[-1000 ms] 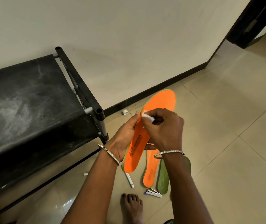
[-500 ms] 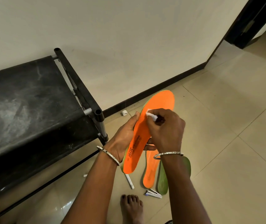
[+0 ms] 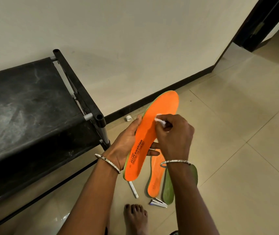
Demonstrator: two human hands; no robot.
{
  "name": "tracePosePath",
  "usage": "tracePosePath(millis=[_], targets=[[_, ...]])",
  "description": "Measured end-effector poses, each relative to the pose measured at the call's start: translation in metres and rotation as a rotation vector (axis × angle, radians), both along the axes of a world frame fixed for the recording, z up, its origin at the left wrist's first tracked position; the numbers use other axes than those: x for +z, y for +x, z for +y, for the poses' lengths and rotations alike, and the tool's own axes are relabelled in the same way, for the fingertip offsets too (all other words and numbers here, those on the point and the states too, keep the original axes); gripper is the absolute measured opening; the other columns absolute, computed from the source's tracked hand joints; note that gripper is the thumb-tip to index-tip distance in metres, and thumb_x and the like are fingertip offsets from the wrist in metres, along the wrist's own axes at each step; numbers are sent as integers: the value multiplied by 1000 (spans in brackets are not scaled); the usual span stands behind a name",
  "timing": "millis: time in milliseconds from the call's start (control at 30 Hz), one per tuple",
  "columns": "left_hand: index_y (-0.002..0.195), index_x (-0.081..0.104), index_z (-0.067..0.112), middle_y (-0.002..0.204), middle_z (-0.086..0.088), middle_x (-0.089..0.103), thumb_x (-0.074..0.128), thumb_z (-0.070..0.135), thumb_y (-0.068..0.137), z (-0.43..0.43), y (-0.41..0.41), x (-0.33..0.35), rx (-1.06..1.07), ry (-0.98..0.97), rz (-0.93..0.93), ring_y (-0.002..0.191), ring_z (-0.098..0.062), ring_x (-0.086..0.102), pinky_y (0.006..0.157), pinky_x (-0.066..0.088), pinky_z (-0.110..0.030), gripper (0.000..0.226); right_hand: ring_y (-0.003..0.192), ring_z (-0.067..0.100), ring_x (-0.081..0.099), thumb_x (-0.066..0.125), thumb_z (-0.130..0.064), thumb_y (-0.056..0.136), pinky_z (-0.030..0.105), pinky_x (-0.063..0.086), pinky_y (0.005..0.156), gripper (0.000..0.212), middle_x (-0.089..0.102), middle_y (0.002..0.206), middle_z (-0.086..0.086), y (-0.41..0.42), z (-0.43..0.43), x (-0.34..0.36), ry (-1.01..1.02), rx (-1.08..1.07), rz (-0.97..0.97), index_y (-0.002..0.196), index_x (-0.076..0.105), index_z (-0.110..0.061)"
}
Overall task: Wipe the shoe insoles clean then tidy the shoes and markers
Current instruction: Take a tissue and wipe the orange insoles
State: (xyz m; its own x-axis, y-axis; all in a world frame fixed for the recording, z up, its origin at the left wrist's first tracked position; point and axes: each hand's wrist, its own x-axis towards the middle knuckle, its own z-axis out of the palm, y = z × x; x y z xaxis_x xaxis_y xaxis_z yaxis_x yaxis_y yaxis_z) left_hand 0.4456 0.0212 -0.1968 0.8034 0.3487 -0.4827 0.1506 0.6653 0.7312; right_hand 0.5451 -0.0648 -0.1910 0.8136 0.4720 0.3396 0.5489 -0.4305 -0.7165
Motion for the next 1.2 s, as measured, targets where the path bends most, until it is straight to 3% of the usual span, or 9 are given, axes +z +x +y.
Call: tracePosePath(millis=[133,200,367,500,567,700,1000,1100,1200], targets=[[121,69,27,115,-11,73,35,59,100,0,1,-6,63,16,45,94,-25,73,73,59,-36,51,73,5,64,72,-19,79,14,45,70,12,73,83,-9,-23,12,6,54,92,-7,88,79,-24],[128,66,25,119,-12,71,34,59,100,2,1,-5,53,-12,33,100,-28,72,80,59,-43,54,74,4,65,73,-19,81,12,46,71,11,74,84,-11,-19,10,5,56,124,-2,88,78,-25],[97,76,24,99,-13,76,31,54,103,3,1,1,7,-58,-16,79,-31,75,64,61,-38,54,72,13,67,74,-16,83,24,49,71,12,75,84,-5,11,-3,-4,39,-3,-27,91,79,-24],[112,68,23,103,-12,76,31,55,103,4,0,-1,11,-31,2,84,-32,75,67,61,-40,49,76,16,67,70,-19,87,33,55,73,11,74,88,-2,11,-4,-7,22,-45,-27,96,77,-22],[106,74,28,104,-11,76,35,57,101,2,3,-4,27,-10,30,87,-30,74,72,61,-44,49,76,16,66,69,-21,88,38,56,73,11,73,87,-2,-1,2,-4,29,16,-46,96,76,-22],[113,76,28,113,-10,74,42,57,100,0,5,-9,91,-4,59,96,-26,72,83,54,-40,47,78,12,66,69,-16,86,27,53,71,26,71,90,-6,-29,13,6,125,114,-50,110,69,-24],[119,62,28,103,-10,76,34,57,101,4,-1,-1,-39,6,11,86,-31,74,65,61,-37,44,80,19,66,69,-13,88,44,57,73,12,72,92,-2,11,-4,-12,52,-97,-79,97,72,-21],[113,70,28,106,-11,75,36,61,99,3,1,-4,-23,62,69,90,-30,74,71,60,-40,49,84,21,66,67,-14,87,43,56,77,15,72,95,-1,-4,4,-10,50,-14,-80,99,73,-21],[113,75,27,112,-9,75,43,62,97,1,4,-7,53,79,121,104,-28,70,92,55,-45,50,87,18,66,67,-11,85,37,55,78,20,72,96,-3,-27,15,-2,115,113,-70,101,73,-20]])
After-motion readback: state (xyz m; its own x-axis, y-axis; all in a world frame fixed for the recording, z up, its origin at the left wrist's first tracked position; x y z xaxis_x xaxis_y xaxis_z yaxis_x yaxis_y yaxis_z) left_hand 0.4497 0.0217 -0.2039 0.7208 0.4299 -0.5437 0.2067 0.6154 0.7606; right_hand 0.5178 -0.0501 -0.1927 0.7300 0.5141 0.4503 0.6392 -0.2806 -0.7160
